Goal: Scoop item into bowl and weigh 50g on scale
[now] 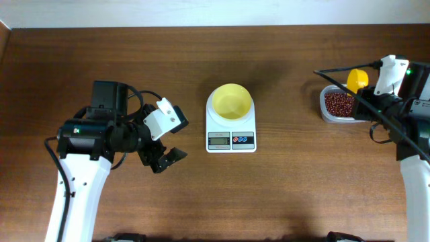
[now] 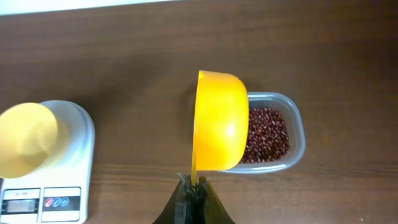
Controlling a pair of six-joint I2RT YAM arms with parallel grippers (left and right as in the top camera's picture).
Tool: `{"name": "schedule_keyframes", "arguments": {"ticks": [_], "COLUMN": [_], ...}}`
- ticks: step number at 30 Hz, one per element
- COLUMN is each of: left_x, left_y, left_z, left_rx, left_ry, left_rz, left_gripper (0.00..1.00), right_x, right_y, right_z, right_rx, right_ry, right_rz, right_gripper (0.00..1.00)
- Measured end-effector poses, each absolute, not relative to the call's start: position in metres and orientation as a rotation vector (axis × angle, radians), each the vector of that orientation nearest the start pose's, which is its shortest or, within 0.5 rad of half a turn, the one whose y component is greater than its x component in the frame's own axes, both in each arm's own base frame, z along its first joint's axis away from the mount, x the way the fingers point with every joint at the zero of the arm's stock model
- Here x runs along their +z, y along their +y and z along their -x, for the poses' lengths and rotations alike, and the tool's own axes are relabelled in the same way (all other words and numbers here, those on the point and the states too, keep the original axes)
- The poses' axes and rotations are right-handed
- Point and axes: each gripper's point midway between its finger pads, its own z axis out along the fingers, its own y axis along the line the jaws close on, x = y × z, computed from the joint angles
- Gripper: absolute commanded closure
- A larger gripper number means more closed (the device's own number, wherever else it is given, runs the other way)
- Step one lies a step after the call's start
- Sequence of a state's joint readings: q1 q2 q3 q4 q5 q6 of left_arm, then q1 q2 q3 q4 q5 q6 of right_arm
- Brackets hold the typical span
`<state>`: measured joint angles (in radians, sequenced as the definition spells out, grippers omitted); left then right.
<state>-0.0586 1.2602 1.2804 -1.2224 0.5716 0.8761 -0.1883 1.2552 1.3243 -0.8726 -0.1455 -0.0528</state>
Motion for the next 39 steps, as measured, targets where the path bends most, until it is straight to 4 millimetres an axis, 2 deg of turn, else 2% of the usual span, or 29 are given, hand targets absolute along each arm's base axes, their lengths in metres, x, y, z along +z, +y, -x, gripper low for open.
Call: {"name": "schedule_keyframes", "arguments": {"ticks": [7,9,39], "left_x": [0.226,0.226,0.226], "left_y": [-0.108,-0.108,-0.108], "left_z": [-0.256,-0.256,-0.256], "left_rx": [-0.497,-0.497,-0.497], "left_ry": [2.204,2.205,2.204], "left_rz": [-1.269,-1.268,-1.268], "left_gripper": [0.01,0.01,0.01], "right_x": [0.231,0.227,0.231], "right_y": [-0.049,-0.050,-0.051], "right_z": [-0.358,-0.359,-0.363], "right_rx": [0.032,0.029,0.024], "right_ry": [2.470,2.480,2.457], "right_rz": [-0.122,-0.124,-0.122], "right_gripper": [0.96,0.96,0.96]}}
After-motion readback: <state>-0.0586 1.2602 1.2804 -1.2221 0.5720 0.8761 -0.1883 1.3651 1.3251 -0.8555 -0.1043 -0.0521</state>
